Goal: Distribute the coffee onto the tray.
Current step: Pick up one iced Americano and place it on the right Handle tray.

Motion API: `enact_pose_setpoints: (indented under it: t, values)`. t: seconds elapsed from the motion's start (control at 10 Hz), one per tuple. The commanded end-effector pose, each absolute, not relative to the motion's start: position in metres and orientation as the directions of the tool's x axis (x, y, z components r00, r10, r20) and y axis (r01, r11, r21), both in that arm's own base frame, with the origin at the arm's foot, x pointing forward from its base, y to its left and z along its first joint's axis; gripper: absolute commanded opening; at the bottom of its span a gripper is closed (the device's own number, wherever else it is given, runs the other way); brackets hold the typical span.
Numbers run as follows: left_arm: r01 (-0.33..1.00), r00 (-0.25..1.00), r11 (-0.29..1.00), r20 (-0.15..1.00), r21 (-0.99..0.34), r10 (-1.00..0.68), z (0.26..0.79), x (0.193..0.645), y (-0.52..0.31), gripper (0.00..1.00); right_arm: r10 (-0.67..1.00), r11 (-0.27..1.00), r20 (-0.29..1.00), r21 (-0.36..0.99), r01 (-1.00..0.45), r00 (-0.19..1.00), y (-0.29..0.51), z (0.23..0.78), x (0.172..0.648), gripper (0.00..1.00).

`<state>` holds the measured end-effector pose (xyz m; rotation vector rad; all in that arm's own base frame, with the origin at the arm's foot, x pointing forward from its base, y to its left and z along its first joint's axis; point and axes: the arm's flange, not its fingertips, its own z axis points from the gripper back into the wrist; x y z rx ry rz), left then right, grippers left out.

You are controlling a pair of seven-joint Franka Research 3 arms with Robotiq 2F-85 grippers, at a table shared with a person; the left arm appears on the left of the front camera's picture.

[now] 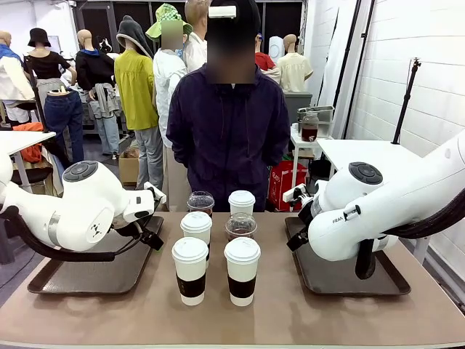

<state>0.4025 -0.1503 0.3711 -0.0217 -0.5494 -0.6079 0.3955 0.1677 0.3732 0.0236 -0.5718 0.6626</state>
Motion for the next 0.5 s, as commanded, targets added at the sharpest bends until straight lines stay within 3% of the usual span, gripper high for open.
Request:
enact_pose_setpoints:
  t: [0.0, 0.4]
  values:
    - [0.547, 0.683, 0.825, 0.496, 0.138, -0.536, 0.3712, 0.4026, -0.1501, 1.0, 0.575, 0.794, 0.509, -0.157, -0.587, 0.641, 0.1678, 0.3732, 0.3955, 1.0]
    - [0.547, 0.683, 0.825, 0.496, 0.138, -0.536, 0.3712, 0.4026, -0.1501, 1.0, 0.575, 0.794, 0.509, -0.157, -0.587, 0.641, 0.1678, 0.3732, 0.3955, 1.0]
